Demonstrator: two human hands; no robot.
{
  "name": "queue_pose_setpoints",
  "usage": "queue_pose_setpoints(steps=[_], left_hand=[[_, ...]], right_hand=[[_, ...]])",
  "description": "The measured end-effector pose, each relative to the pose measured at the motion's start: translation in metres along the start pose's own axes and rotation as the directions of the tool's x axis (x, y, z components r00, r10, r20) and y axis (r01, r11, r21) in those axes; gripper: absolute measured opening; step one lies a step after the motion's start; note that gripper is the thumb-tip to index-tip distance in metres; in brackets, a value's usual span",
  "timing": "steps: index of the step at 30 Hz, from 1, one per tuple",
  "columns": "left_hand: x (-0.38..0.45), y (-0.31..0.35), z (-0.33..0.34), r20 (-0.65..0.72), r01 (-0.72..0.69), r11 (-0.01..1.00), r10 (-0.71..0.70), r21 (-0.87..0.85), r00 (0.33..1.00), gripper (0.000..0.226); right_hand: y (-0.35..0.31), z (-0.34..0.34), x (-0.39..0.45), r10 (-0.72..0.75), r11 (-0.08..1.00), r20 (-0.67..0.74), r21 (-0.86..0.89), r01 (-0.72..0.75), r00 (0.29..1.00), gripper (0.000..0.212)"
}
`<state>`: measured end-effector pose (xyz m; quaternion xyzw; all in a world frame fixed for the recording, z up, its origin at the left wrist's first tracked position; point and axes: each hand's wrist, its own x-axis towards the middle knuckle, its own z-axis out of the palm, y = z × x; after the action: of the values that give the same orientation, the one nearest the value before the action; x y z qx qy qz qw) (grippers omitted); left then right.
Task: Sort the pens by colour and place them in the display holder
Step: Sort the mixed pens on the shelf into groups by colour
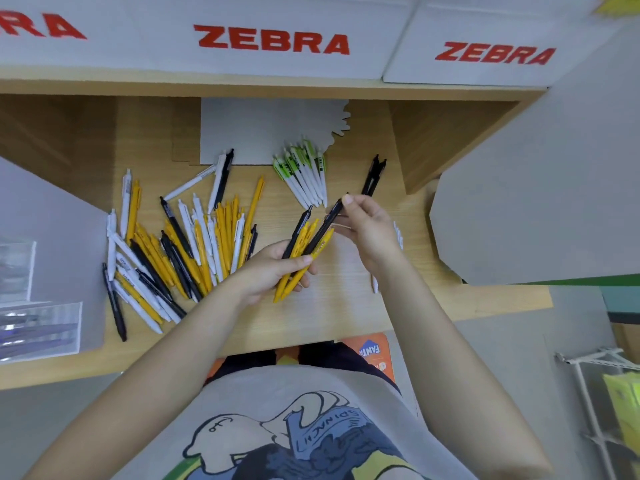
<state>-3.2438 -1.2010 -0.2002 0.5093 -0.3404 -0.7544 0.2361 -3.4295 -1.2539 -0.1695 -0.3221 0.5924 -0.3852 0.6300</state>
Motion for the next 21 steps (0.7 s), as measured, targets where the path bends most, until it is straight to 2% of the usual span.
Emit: queue_pose_setpoints(steps=[3,5,9,11,14,16,18,21], left_hand=[[0.01,0.003,0.015,-0.008,-0.008,1.0,0.008,0.006,1.0,0.017],[0.018,0.005,0.023,0.001,-0.002,1.0,0.002,0.016,1.0,0.018],[0.03,0.002,0.033,-0.003,0.032,0.999,-0.032,0.022,0.999,0.023],[0.034,-0.002,0.036,-0.037,0.032,0.999,-0.032,-0.001,0.999,0.019],[0.042,-0.004,0.044,-0.1,0.03,0.997,-0.037,-0.067,0.994,0.012],[0.048,-0.004,0.05,-0.128,0.039,0.992,-0.054,-0.123,0.99,0.012],[0.055,-0.004,0.055,-0.144,0.04,0.987,-0.062,-0.153,0.988,0.014],[0.064,-0.003,0.06,-0.18,0.035,0.975,-0.076,-0.221,0.981,0.018]], right_hand=[[0.005,-0.01,0.001,0.05,0.99,0.062,-0.132,-0.042,0.997,0.025],[0.009,-0.018,0.003,0.038,0.987,0.058,-0.158,-0.028,0.998,0.026],[0.004,-0.046,0.015,-0.007,1.0,-0.153,0.002,0.007,0.988,0.021],[0.006,-0.06,0.025,0.052,0.997,-0.218,-0.049,-0.064,0.975,0.023],[0.018,-0.075,0.042,0.211,0.948,-0.196,-0.198,-0.249,0.958,0.019],[0.018,-0.083,0.051,0.24,0.926,-0.195,-0.249,-0.285,0.951,0.015],[0.015,-0.088,0.062,0.207,0.943,-0.208,-0.219,-0.251,0.956,0.02],[0.007,-0.091,0.079,0.193,0.975,-0.264,-0.055,-0.214,0.945,0.029]])
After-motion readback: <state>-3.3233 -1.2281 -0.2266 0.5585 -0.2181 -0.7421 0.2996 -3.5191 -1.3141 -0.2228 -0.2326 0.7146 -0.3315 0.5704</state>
